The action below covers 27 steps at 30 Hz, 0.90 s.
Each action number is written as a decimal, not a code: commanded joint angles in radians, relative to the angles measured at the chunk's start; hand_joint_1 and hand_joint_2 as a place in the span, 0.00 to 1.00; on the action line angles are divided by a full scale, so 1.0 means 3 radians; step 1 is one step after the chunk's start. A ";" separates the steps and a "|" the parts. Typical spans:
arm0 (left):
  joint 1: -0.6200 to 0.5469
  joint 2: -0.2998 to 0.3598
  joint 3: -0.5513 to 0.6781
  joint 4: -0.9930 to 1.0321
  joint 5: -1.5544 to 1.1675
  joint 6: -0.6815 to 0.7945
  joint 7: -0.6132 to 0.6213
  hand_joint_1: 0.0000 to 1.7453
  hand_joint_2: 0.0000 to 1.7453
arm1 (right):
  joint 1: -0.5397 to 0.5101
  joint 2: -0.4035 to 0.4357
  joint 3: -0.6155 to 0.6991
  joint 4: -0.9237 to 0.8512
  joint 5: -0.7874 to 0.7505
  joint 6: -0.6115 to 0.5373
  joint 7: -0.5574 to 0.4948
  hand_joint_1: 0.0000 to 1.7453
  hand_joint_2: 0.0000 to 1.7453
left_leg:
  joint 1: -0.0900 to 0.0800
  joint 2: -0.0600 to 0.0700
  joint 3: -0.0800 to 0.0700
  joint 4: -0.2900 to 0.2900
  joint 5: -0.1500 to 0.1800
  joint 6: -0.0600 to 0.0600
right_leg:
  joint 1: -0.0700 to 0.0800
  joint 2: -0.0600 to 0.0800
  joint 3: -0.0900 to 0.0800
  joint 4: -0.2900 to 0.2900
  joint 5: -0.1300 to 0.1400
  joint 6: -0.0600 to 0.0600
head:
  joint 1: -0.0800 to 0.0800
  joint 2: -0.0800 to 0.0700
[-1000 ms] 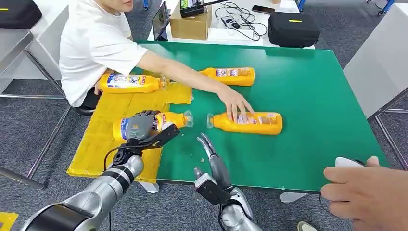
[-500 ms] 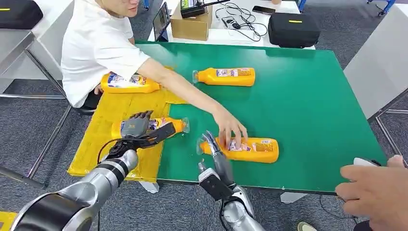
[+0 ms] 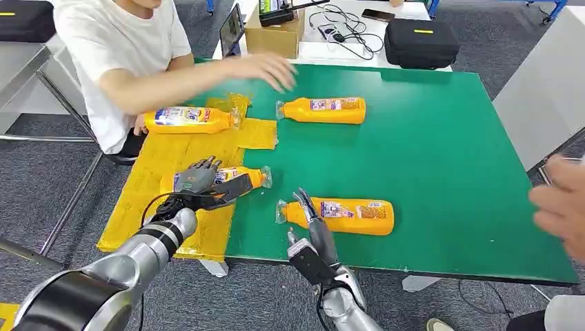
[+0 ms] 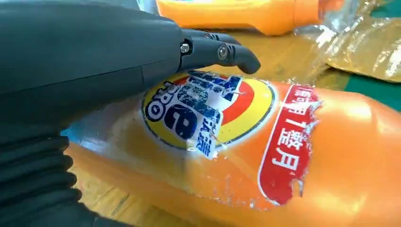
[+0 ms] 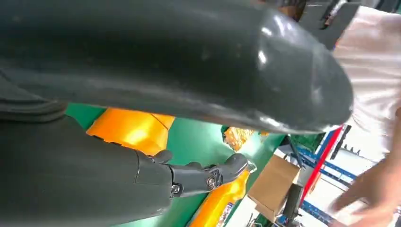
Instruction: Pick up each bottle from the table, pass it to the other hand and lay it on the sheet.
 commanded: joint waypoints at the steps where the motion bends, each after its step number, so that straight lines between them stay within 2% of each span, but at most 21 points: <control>1: 0.0078 -0.0104 0.0249 0.0090 0.0368 -0.0132 -0.0520 0.00 0.00 | -0.0160 -0.0037 -0.0071 0.0247 0.0012 0.0062 0.0009 0.00 0.00 | 0.0002 0.0007 0.0019 -0.0003 -0.0004 -0.0002 | 0.0004 0.0004 0.0019 -0.0006 -0.0002 -0.0007 | 0.0000 0.0000; 7: 0.0049 -0.0246 0.0424 -0.0155 0.0919 -0.0058 -0.1137 0.00 0.00 | -0.0177 -0.0045 -0.0028 0.0294 0.0027 0.0078 -0.0017 0.00 0.00 | 0.0002 -0.0003 0.0013 0.0001 0.0002 0.0000 | 0.0003 -0.0004 0.0016 -0.0004 -0.0001 -0.0006 | 0.0001 0.0000; 10: 0.0083 -0.0321 0.0397 -0.0421 0.1220 0.0066 -0.1306 0.00 0.00 | -0.0157 -0.0055 0.0010 0.0290 0.0064 -0.0005 -0.0051 0.00 0.00 | 0.0001 -0.0004 0.0010 0.0001 0.0002 -0.0001 | 0.0002 -0.0004 0.0013 -0.0002 0.0000 -0.0004 | 0.0001 0.0000; 17: 0.0237 -0.0291 0.0039 -0.1069 0.1688 -0.0113 -0.1315 0.00 0.00 | -0.0128 -0.0076 -0.0017 0.0302 0.0056 -0.0057 -0.0070 0.00 0.00 | 0.0004 0.0002 0.0011 0.0003 -0.0004 -0.0003 | 0.0005 0.0000 0.0013 -0.0001 -0.0004 -0.0006 | 0.0000 0.0000; 25: 0.0284 -0.0276 -0.0024 -0.1177 0.1788 -0.0060 -0.1331 0.00 0.00 | -0.0125 -0.0075 -0.0030 0.0292 0.0056 -0.0063 -0.0075 0.00 0.00 | 0.0001 0.0003 -0.0001 0.0000 0.0001 -0.0001 | 0.0002 0.0001 -0.0001 -0.0002 0.0001 -0.0003 | 0.0001 0.0000; 27: 0.0354 -0.0295 -0.0011 -0.1351 0.1980 0.0060 -0.1450 0.00 0.00 | -0.0122 -0.0113 0.0032 0.0240 0.0241 -0.0303 -0.0148 0.00 0.00 | 0.0001 0.0003 0.0000 0.0001 0.0001 -0.0001 | 0.0003 0.0000 0.0000 -0.0002 0.0000 -0.0003 | 0.0001 0.0000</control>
